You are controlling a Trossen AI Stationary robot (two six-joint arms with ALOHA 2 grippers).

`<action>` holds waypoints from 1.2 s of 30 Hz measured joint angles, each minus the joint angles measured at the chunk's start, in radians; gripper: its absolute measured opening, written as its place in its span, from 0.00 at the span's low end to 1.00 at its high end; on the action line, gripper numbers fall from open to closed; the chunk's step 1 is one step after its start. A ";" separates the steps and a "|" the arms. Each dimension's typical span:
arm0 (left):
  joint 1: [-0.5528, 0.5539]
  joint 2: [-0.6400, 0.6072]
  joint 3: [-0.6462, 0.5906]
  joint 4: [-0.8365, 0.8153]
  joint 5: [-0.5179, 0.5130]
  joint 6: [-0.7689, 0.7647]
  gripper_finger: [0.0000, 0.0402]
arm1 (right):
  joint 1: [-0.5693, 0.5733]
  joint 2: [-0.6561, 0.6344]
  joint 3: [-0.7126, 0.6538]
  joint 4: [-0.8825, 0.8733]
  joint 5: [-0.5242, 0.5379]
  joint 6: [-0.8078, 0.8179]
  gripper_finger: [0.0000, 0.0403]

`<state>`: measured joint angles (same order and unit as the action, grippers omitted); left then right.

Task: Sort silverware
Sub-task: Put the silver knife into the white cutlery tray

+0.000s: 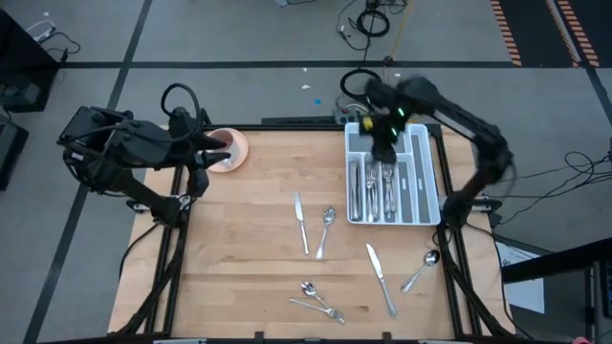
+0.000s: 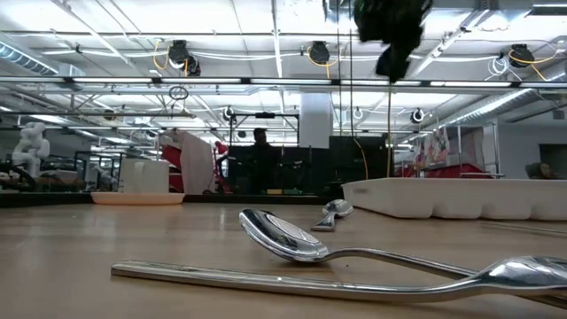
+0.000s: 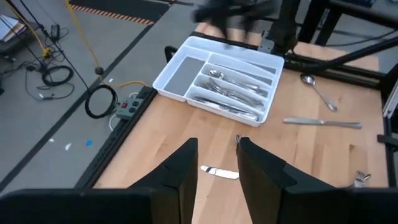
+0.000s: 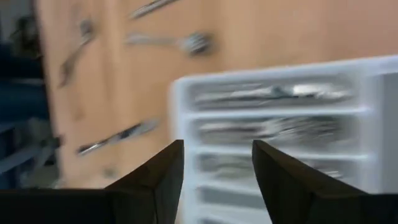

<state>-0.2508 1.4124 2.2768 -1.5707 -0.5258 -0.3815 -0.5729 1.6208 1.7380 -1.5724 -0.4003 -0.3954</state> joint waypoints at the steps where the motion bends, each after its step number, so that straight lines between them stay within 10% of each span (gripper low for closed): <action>1: 0.000 0.000 -0.003 0.000 0.000 0.008 0.29 | 0.051 -0.045 -0.045 0.002 0.001 0.048 0.45; 10: 0.000 -0.001 -0.047 0.000 0.003 0.024 0.29 | 0.581 -0.406 -0.630 0.249 0.107 1.054 0.44; 18: 0.000 0.000 -0.076 -0.001 0.007 0.024 0.29 | 0.989 -0.466 -0.990 0.891 0.310 1.833 0.44; 36: 0.000 -0.001 -0.076 0.000 0.058 0.021 0.29 | 1.304 -0.050 -0.941 1.203 0.351 2.275 0.44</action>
<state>-0.2511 1.4117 2.2005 -1.5711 -0.4675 -0.3603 0.7315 1.5706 0.7968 -0.3691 -0.0490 1.8798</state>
